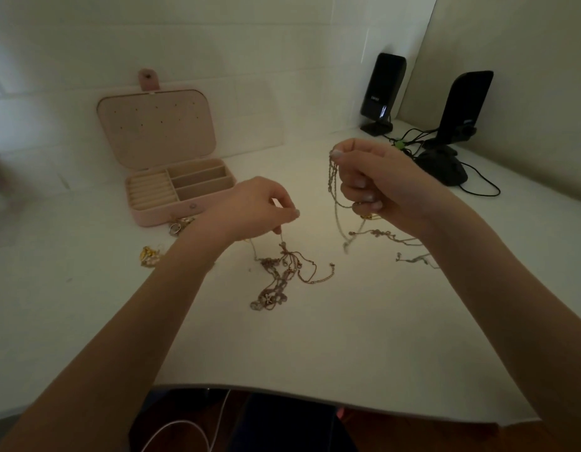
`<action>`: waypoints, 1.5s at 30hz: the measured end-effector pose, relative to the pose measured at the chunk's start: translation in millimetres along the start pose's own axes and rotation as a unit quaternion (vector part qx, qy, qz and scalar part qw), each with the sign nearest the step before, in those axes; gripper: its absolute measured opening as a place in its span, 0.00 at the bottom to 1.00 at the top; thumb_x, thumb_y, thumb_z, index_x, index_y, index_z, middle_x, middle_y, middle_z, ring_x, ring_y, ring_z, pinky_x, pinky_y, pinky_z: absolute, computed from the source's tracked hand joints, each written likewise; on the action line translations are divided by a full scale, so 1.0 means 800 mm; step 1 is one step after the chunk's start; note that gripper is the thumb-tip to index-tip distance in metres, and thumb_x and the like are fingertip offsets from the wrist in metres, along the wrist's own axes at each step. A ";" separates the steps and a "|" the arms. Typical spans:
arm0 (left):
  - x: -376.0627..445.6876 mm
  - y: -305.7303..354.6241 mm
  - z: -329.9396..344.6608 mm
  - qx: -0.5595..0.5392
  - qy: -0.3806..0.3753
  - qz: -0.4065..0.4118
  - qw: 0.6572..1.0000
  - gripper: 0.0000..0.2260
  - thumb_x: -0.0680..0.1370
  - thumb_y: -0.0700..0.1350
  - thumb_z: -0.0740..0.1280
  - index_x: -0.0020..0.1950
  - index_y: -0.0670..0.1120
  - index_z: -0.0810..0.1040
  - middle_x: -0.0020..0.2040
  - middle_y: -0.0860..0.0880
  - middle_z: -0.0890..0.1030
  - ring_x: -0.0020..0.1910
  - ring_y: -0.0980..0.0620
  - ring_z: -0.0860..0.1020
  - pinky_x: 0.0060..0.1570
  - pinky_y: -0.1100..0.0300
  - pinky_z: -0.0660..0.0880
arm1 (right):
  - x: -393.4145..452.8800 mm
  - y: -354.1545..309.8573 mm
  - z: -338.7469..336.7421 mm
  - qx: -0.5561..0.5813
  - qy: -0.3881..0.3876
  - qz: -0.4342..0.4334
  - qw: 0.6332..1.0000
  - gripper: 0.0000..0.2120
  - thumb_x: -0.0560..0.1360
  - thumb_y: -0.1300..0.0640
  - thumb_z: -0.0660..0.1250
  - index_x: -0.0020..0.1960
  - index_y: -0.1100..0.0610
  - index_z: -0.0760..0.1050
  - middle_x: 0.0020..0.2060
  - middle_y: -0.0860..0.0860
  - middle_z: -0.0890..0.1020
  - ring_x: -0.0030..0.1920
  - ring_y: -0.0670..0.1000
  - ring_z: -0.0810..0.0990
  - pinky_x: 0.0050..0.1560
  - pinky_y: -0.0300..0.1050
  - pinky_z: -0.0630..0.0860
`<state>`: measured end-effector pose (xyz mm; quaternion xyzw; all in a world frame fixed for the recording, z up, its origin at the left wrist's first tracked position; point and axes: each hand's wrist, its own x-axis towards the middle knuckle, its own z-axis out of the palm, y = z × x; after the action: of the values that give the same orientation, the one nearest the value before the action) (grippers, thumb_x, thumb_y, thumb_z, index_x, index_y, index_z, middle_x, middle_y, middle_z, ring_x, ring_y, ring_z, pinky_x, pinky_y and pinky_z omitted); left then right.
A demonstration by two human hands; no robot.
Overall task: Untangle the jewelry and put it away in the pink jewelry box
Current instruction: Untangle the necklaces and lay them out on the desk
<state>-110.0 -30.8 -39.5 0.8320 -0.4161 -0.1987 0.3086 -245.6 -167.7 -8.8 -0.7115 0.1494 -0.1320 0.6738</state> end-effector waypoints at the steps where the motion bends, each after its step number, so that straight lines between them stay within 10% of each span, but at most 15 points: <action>1: -0.001 0.002 -0.002 0.038 -0.010 0.003 0.999 0.07 0.74 0.53 0.68 0.47 0.51 0.81 0.36 0.53 0.82 0.31 0.58 0.76 0.32 0.62 0.74 | -0.001 0.000 0.000 -0.014 0.001 0.001 1.000 0.06 0.78 0.58 0.63 0.42 0.54 0.71 0.28 0.48 0.64 0.25 0.45 0.59 0.22 0.36 0.54; 7: -0.008 0.022 -0.002 -0.030 0.046 0.098 0.994 0.11 0.73 0.51 0.70 0.55 0.51 0.80 0.51 0.54 0.82 0.50 0.57 0.80 0.50 0.60 0.77 | -0.003 0.002 0.002 -0.054 -0.006 -0.007 0.998 0.05 0.76 0.57 0.65 0.42 0.54 0.74 0.28 0.46 0.69 0.27 0.45 0.66 0.24 0.34 0.63; 11: -0.011 0.035 0.011 -0.277 -0.006 0.062 0.959 0.06 0.74 0.43 0.70 0.48 0.42 0.80 0.44 0.46 0.85 0.46 0.53 0.83 0.54 0.56 0.78 | -0.002 0.004 0.004 -0.072 -0.005 -0.013 0.997 0.03 0.76 0.57 0.66 0.44 0.55 0.75 0.31 0.48 0.74 0.31 0.44 0.72 0.30 0.37 0.72; 20: -0.013 0.034 0.011 -0.277 0.053 0.067 0.957 0.07 0.77 0.42 0.65 0.45 0.41 0.81 0.42 0.44 0.85 0.43 0.51 0.84 0.46 0.57 0.80 | -0.006 0.015 -0.007 -0.031 0.023 0.022 0.999 0.02 0.77 0.57 0.65 0.47 0.55 0.75 0.51 0.52 0.83 0.54 0.49 0.81 0.57 0.49 0.77; 27: -0.016 0.042 0.012 -0.351 0.065 0.043 0.933 0.09 0.79 0.39 0.59 0.40 0.42 0.75 0.39 0.43 0.83 0.42 0.46 0.84 0.46 0.52 0.81 | -0.016 0.012 -0.006 0.089 0.029 -0.005 0.996 0.02 0.77 0.63 0.63 0.46 0.59 0.71 0.34 0.53 0.76 0.36 0.48 0.78 0.53 0.49 0.80; 35: -0.015 0.048 0.007 -0.591 0.001 0.043 0.805 0.09 0.79 0.37 0.59 0.42 0.41 0.75 0.40 0.45 0.82 0.42 0.50 0.82 0.43 0.56 0.80 | -0.025 0.012 -0.011 0.130 0.006 0.010 0.991 0.05 0.77 0.63 0.62 0.43 0.59 0.73 0.43 0.54 0.80 0.46 0.51 0.80 0.54 0.49 0.79; 45: -0.013 0.054 0.013 -0.530 0.025 0.066 0.845 0.08 0.81 0.38 0.57 0.42 0.43 0.71 0.32 0.50 0.76 0.34 0.53 0.80 0.40 0.56 0.80 | -0.027 0.022 -0.006 0.163 0.011 -0.038 0.986 0.07 0.76 0.68 0.62 0.41 0.58 0.71 0.37 0.53 0.80 0.39 0.49 0.80 0.51 0.45 0.80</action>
<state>-146.4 -46.2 -17.2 0.5173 -0.2936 -0.3469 0.7252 -267.7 -164.8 -26.1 -0.5958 0.1058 -0.1883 0.7735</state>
